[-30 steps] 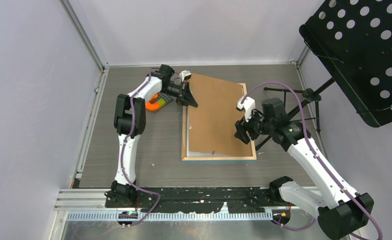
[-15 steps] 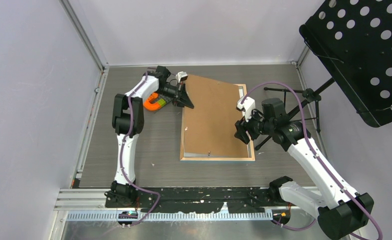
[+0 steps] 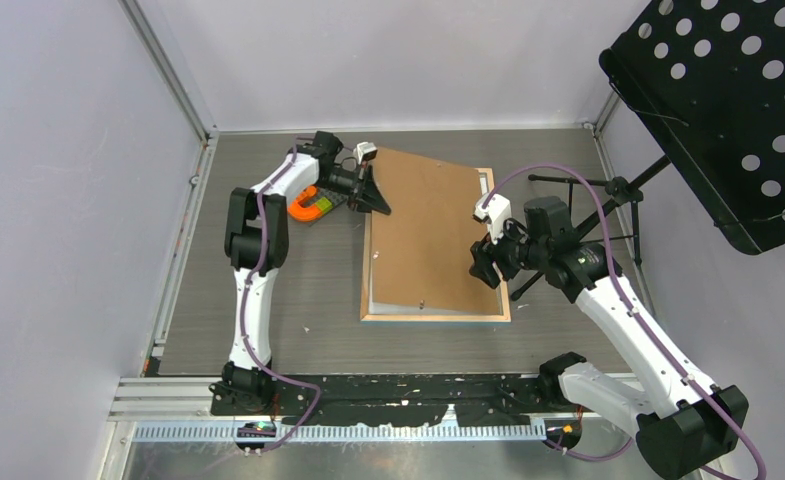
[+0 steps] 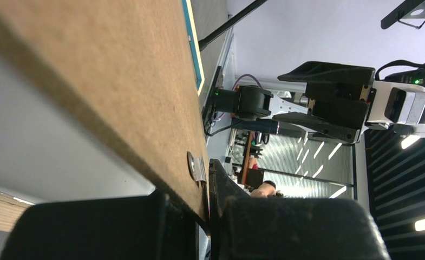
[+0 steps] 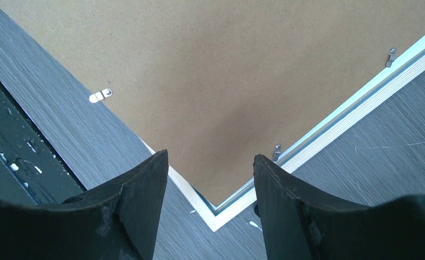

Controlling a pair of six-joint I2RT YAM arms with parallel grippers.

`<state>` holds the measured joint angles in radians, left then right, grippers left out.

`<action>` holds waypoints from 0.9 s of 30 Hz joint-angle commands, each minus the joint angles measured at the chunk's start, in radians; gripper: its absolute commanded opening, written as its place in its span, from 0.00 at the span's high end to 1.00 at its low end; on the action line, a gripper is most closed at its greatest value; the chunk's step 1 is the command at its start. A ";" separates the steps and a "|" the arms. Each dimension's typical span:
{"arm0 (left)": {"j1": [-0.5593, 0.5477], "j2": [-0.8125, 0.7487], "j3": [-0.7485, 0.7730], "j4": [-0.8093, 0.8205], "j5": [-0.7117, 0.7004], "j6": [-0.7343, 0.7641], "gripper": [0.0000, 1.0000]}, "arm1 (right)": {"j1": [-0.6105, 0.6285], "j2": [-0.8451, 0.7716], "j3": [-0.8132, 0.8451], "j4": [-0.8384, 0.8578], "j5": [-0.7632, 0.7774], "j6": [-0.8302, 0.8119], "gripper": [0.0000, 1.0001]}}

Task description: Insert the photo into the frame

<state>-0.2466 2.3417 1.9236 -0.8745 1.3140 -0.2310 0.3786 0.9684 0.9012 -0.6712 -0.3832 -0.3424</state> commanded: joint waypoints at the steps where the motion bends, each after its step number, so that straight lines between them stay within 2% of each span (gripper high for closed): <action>1: -0.001 -0.095 -0.028 0.151 0.141 -0.120 1.00 | 0.003 -0.022 0.000 0.039 -0.002 -0.006 0.35; 7: -0.014 -0.102 -0.052 0.241 0.140 -0.196 1.00 | 0.002 -0.024 -0.002 0.039 0.001 -0.006 0.35; 15: -0.016 -0.092 -0.056 0.246 0.125 -0.193 1.00 | -0.002 -0.031 -0.010 0.039 0.002 -0.006 0.35; 27: -0.002 -0.081 0.020 -0.012 0.105 0.021 1.00 | -0.001 -0.032 -0.011 0.041 -0.002 -0.005 0.35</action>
<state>-0.2562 2.3268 1.8740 -0.7780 1.3270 -0.3012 0.3782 0.9573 0.8898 -0.6651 -0.3832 -0.3424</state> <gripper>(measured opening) 0.026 0.653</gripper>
